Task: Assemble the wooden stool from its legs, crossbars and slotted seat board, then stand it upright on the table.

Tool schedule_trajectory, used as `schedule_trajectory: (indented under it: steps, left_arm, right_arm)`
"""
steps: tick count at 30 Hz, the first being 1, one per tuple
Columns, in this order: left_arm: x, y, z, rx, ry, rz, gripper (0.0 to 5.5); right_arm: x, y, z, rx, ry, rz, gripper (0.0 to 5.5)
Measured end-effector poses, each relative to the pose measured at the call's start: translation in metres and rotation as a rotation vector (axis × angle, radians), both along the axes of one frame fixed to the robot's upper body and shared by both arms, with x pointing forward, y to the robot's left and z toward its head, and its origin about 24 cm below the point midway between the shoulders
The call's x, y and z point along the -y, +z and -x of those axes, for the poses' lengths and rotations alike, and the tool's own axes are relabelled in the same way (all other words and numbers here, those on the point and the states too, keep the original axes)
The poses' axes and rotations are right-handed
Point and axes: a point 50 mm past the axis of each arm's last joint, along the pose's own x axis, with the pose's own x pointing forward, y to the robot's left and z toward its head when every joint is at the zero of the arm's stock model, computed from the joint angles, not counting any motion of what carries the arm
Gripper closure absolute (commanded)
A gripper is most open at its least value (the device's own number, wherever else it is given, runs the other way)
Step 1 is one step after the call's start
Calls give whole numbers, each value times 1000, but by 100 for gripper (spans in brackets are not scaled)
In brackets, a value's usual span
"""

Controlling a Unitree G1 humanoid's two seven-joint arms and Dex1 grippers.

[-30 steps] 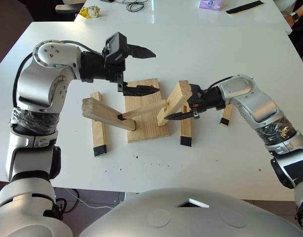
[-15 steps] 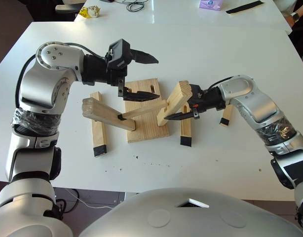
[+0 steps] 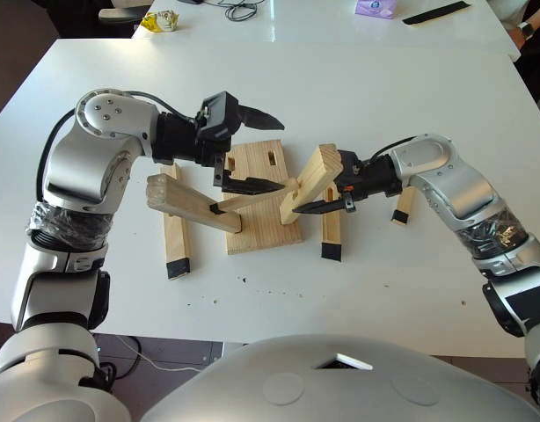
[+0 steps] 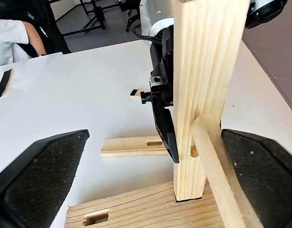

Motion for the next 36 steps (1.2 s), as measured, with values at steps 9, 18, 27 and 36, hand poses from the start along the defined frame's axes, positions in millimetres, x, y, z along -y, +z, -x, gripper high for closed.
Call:
schedule_trajectory:
  steps: [9,18,27,36]
  left_arm:
    - [0,0,0,4,-1,-1,33]
    - [0,3,-4,-21,18,9,33]
    - [0,3,-5,-3,18,-3,33]
    - [-1,0,-4,23,4,3,33]
  right_arm:
    - [0,0,0,0,0,0,346]
    - [0,0,0,1,1,0,346]
    - [0,0,0,1,1,0,346]
    - [0,0,1,0,1,0,346]
